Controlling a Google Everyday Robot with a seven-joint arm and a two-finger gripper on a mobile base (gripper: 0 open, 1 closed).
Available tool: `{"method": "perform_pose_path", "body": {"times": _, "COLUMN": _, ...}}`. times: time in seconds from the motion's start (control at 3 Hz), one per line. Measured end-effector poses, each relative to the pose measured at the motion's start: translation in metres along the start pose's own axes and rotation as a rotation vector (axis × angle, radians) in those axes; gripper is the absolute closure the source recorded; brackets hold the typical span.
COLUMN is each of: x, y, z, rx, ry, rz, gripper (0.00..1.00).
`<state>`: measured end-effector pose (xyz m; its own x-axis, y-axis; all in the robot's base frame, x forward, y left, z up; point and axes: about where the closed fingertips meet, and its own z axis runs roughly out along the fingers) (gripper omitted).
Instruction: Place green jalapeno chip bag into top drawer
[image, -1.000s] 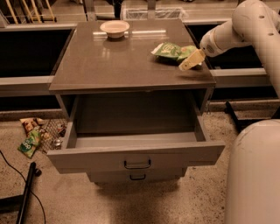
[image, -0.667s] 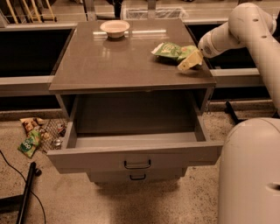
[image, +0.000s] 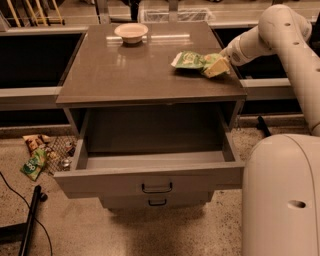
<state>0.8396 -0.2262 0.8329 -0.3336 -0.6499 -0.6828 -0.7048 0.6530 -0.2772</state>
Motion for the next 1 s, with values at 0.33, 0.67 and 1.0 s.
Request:
{"method": "perform_pose_path", "body": {"times": 0.33, "x": -0.009, "y": 0.0, "z": -0.007, "rx": 0.002, "ry": -0.024, "rz": -0.02, "gripper": 0.73}}
{"method": "perform_pose_path", "body": {"times": 0.67, "x": -0.032, "y": 0.005, "z": -0.047, "rx": 0.018, "ry": -0.097, "rz": -0.081, "gripper": 0.96}}
{"method": "perform_pose_path", "body": {"times": 1.0, "x": -0.063, "y": 0.039, "z": -0.097, "rx": 0.001, "ry": -0.163, "rz": -0.145, "gripper": 1.0}}
